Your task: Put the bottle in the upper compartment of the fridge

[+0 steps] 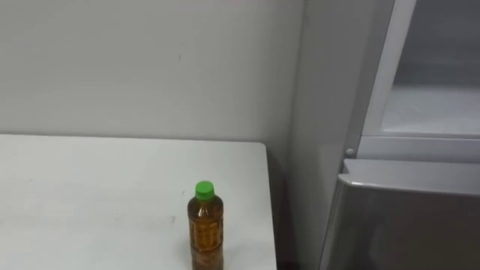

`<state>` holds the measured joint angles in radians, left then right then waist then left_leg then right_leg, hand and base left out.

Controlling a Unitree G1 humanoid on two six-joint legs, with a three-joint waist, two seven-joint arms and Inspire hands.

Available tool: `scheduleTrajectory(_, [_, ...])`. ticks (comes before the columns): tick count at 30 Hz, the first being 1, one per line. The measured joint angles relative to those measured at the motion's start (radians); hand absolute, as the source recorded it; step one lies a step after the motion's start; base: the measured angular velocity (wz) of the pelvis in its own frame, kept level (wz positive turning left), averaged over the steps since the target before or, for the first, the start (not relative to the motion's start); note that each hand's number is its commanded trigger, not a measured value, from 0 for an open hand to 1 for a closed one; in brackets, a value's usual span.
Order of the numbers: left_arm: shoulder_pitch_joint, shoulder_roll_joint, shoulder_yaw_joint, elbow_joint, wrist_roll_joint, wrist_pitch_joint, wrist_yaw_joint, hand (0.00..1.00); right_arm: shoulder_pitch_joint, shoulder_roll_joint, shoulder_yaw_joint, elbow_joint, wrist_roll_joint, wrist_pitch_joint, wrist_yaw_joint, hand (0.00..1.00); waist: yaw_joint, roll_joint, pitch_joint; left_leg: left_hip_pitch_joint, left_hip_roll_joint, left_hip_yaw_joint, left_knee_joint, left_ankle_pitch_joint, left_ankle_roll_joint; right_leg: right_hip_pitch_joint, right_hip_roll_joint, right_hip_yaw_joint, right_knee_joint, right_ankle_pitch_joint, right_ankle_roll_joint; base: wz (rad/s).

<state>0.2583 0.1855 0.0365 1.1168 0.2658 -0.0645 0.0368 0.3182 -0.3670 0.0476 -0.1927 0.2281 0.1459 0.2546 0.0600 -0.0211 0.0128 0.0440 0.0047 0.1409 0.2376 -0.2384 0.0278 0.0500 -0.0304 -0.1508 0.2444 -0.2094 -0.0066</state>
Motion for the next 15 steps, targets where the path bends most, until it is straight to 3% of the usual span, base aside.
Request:
scheduleTrajectory(5, [-0.001, 0.001, -0.001, 0.000, 0.000, 0.001, -0.001, 0.00, -0.028, 0.007, -0.003, -0.097, 0.048, -0.006, 0.018, 0.00, 0.006, -0.007, -0.0014, 0.004, 0.001, 0.000, 0.000, 0.000, 0.000, 0.006, 0.002, -0.001, -0.005, 0.002, 0.000, 0.00])
scheduleTrajectory(8, [-0.001, 0.001, -0.001, 0.000, 0.000, 0.013, 0.000, 0.00, -0.114, 0.026, -0.003, -0.157, 0.140, -0.066, 0.027, 0.00, 0.022, -0.005, -0.0009, 0.005, 0.004, -0.001, 0.001, 0.000, 0.000, 0.015, 0.003, -0.007, -0.017, 0.007, 0.000, 0.07])
scheduleTrajectory(11, [0.002, 0.005, -0.001, -0.005, 0.000, 0.023, 0.006, 0.00, -0.192, 0.041, -0.001, -0.191, 0.207, -0.119, 0.028, 0.00, 0.029, -0.010, -0.0083, 0.003, 0.008, -0.006, 0.004, 0.000, 0.000, 0.032, 0.006, -0.021, -0.043, 0.016, 0.001, 0.18])
scheduleTrajectory(15, [0.008, 0.004, -0.002, -0.009, 0.004, 0.044, 0.016, 0.00, -0.239, 0.076, 0.017, -0.191, 0.205, -0.139, 0.032, 0.00, 0.031, -0.011, -0.0096, -0.001, 0.012, -0.009, 0.010, -0.001, -0.001, 0.036, 0.003, -0.046, -0.043, 0.018, 0.005, 0.16])
